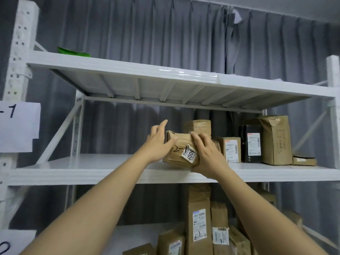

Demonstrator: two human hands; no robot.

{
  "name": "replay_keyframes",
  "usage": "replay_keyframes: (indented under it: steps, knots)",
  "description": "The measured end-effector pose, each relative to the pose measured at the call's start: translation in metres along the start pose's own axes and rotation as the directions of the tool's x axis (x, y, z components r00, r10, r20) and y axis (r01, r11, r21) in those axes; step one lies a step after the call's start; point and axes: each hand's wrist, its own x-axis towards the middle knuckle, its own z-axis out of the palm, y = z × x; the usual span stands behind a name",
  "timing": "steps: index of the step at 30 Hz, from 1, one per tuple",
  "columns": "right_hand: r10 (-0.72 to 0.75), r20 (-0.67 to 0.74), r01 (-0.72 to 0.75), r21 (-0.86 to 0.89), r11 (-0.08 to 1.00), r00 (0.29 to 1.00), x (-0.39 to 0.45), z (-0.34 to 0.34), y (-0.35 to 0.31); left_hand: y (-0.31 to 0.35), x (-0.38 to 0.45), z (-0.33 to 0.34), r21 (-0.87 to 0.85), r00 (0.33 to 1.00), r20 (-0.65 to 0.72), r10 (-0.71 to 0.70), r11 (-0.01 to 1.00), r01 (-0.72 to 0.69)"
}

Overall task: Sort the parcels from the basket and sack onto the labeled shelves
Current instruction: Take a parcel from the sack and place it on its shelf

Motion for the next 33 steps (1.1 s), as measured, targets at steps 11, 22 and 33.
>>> replay_keyframes:
  steps: [11,22,33]
  knots:
    - [-0.107,0.084,0.093,0.147,0.985,0.991,0.019,0.066,0.064,-0.03,0.04,0.082,-0.138,0.986,-0.089,-0.14,0.982,0.127]
    - [0.102,-0.09,-0.014,0.679,0.734,0.991,-0.005,0.077,0.099,-0.004,0.028,0.143,-0.153,0.906,-0.358,-0.227,0.971,0.183]
    - [0.367,-0.085,-0.185,0.745,0.64,0.926,-0.004,0.103,0.142,-0.001,0.049,0.152,0.011,0.896,-0.347,-0.277,0.954,0.299]
